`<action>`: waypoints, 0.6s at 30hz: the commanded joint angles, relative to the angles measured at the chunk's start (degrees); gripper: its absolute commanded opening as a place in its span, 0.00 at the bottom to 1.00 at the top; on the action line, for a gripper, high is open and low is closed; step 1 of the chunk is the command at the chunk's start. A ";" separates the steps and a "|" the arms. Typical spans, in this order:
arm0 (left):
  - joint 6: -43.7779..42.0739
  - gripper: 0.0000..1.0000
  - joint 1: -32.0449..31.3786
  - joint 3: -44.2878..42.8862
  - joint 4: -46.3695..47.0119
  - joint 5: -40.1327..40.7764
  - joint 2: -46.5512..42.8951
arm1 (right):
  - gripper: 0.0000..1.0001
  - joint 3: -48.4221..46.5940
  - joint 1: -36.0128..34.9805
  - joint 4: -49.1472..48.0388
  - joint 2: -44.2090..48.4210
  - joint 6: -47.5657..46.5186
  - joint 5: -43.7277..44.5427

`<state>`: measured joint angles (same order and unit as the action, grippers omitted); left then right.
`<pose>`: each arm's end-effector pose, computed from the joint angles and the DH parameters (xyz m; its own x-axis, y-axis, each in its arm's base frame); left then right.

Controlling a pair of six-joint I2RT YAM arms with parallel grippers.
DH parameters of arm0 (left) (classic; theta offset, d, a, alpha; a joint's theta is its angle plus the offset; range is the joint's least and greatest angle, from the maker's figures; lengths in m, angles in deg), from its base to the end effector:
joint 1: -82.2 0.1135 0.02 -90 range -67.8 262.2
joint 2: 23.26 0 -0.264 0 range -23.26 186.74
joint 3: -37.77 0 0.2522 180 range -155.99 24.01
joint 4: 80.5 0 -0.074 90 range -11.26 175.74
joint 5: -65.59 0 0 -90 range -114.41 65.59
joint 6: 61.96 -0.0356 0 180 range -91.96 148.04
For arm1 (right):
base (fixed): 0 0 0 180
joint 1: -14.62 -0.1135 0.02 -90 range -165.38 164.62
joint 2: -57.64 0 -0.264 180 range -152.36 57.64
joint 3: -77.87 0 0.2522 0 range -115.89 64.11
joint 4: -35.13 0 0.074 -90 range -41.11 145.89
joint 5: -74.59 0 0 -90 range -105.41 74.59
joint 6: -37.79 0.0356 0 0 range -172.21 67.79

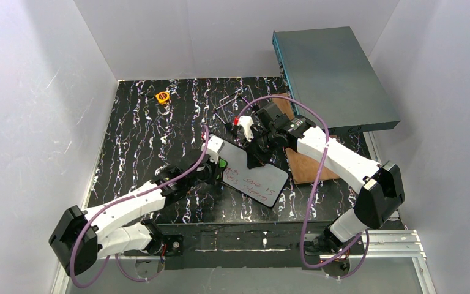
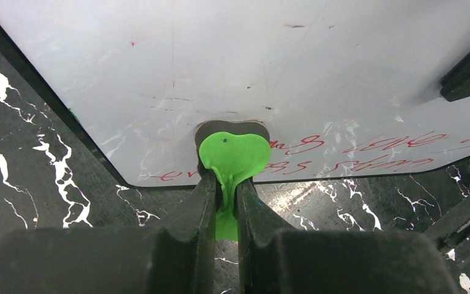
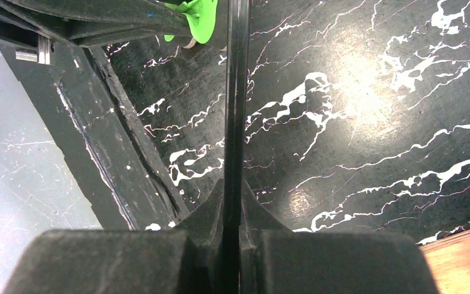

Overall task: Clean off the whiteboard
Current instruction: Erase the center of the board with the whiteboard.

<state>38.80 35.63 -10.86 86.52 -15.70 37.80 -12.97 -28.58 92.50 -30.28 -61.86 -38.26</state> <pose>0.1670 -0.1685 0.2434 -0.4063 0.1607 -0.8995 0.5578 0.8234 -0.1048 0.2270 0.2321 0.3033 -0.4514 -0.6358 -0.6261 -0.8836 0.4165 0.2140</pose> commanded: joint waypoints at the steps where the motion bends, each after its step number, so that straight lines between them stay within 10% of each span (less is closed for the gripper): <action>1: 1.55 0.00 0.41 3.17 4.19 0.45 -0.83 | 0.01 -1.10 -1.80 -1.38 0.35 -2.34 -7.73; 18: 3.50 0.00 0.35 9.32 5.47 0.63 -1.76 | 0.01 -1.16 -1.89 -1.20 0.03 -2.40 -8.26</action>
<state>41.78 35.63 -1.64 91.17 -15.72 37.10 -12.97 -28.98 92.90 -30.61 -62.32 -39.51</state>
